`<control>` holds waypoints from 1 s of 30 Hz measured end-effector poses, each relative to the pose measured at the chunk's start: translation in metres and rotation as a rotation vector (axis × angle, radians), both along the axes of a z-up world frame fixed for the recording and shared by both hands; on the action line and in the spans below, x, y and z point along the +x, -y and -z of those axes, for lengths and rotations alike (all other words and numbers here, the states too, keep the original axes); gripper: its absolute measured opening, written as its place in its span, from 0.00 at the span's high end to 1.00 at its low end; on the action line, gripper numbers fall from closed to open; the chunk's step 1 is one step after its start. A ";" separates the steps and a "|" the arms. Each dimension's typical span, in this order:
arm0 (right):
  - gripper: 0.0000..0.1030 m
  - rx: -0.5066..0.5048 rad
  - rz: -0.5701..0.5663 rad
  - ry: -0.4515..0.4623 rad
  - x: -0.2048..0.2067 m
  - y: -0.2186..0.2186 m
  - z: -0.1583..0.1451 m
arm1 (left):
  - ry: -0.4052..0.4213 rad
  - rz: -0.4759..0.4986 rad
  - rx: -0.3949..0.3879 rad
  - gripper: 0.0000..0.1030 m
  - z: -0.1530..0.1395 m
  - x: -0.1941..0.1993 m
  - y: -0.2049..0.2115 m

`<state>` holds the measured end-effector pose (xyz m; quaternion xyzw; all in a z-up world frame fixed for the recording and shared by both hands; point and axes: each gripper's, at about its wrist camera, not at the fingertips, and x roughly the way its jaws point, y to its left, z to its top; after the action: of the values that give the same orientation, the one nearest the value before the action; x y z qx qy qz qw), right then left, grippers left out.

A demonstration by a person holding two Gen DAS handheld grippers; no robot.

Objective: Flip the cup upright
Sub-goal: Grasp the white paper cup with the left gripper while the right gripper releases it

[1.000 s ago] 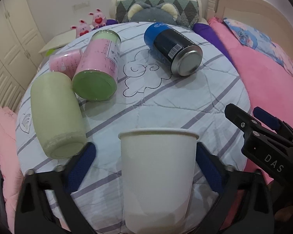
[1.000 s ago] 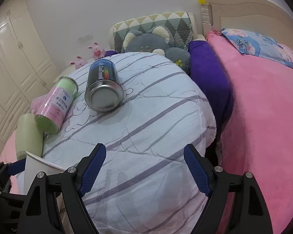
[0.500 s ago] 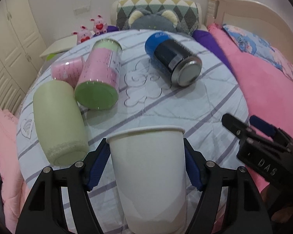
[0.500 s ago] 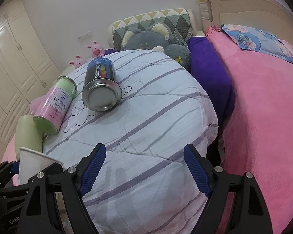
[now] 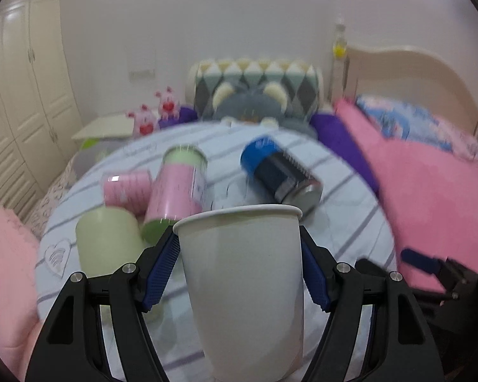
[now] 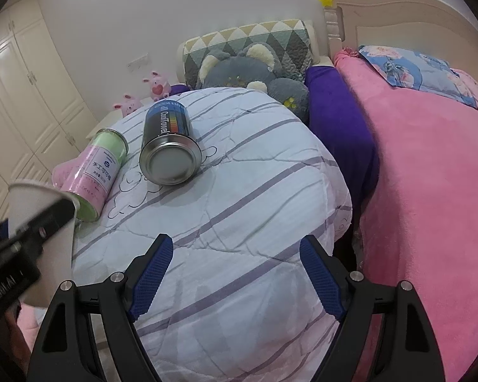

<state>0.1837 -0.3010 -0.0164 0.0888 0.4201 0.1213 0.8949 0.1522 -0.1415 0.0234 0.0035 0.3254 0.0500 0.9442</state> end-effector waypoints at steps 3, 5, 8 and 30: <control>0.19 -0.008 -0.004 0.004 -0.004 -0.002 -0.001 | 0.041 0.036 -0.003 0.29 0.006 -0.002 0.002; 0.19 -0.007 -0.006 0.001 -0.008 -0.003 -0.001 | 0.047 0.054 0.005 0.29 0.012 -0.004 0.005; 0.19 -0.020 -0.005 0.000 -0.015 -0.005 0.000 | 0.076 0.053 0.008 0.29 0.016 -0.010 0.006; 0.20 0.023 -0.022 0.007 -0.027 0.013 0.002 | 0.235 0.210 -0.022 0.29 0.027 -0.061 0.008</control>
<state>0.1567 -0.3136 -0.0184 0.0938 0.4168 0.1363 0.8938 0.0908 -0.1499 -0.0036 0.0214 0.2109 -0.0527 0.9759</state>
